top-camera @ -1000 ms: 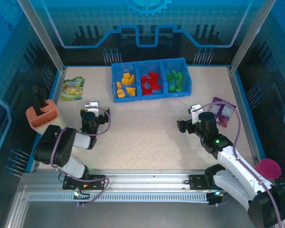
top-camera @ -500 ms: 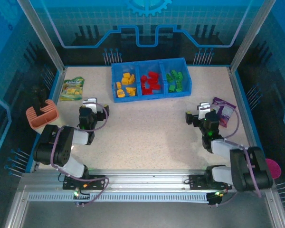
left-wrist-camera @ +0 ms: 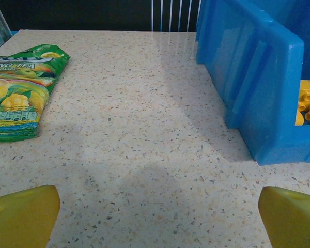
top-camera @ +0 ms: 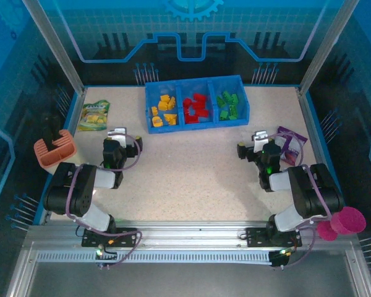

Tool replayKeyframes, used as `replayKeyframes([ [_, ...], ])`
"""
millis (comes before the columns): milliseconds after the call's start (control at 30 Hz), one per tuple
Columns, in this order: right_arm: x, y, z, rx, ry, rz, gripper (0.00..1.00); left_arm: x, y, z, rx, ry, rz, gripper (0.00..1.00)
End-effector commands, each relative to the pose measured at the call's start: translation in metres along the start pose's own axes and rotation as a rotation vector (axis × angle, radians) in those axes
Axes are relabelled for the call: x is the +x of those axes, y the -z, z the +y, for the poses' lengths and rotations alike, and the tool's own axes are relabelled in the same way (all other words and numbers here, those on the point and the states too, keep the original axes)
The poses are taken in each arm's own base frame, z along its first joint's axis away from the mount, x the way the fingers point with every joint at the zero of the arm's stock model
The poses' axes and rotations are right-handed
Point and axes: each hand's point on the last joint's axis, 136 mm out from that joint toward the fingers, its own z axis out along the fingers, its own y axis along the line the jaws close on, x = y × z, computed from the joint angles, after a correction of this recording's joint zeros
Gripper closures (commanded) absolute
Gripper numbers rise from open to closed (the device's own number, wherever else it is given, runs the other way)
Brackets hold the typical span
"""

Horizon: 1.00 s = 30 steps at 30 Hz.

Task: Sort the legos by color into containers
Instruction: Reset both arms

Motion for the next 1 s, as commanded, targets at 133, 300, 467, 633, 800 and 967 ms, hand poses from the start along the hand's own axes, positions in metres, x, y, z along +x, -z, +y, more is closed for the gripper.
replayKeyframes([
  [133,-0.0172,-0.0074,-0.0011,-0.009,-0.006,-0.028,0.00,-0.0059,-0.0016,-0.0011,0.015,0.026,-0.010,0.01],
  [300,-0.0175,-0.0074,-0.0010,-0.010,-0.007,-0.029,0.00,-0.0068,-0.0015,-0.0012,0.015,0.027,-0.013,0.00],
  [467,-0.0172,-0.0074,-0.0008,-0.010,-0.006,-0.028,0.00,-0.0063,-0.0016,-0.0013,0.015,0.026,-0.012,0.01],
  [633,-0.0169,-0.0077,-0.0013,-0.016,-0.009,-0.025,0.00,-0.0066,-0.0016,-0.0009,0.013,0.026,-0.012,0.01],
  [800,-0.0170,-0.0077,-0.0014,-0.016,-0.009,-0.026,0.00,-0.0066,-0.0015,-0.0011,0.014,0.026,-0.012,0.01],
  [967,-0.0164,-0.0098,-0.0012,-0.035,-0.019,-0.014,0.00,-0.0066,-0.0016,-0.0011,0.014,0.026,-0.013,0.01],
])
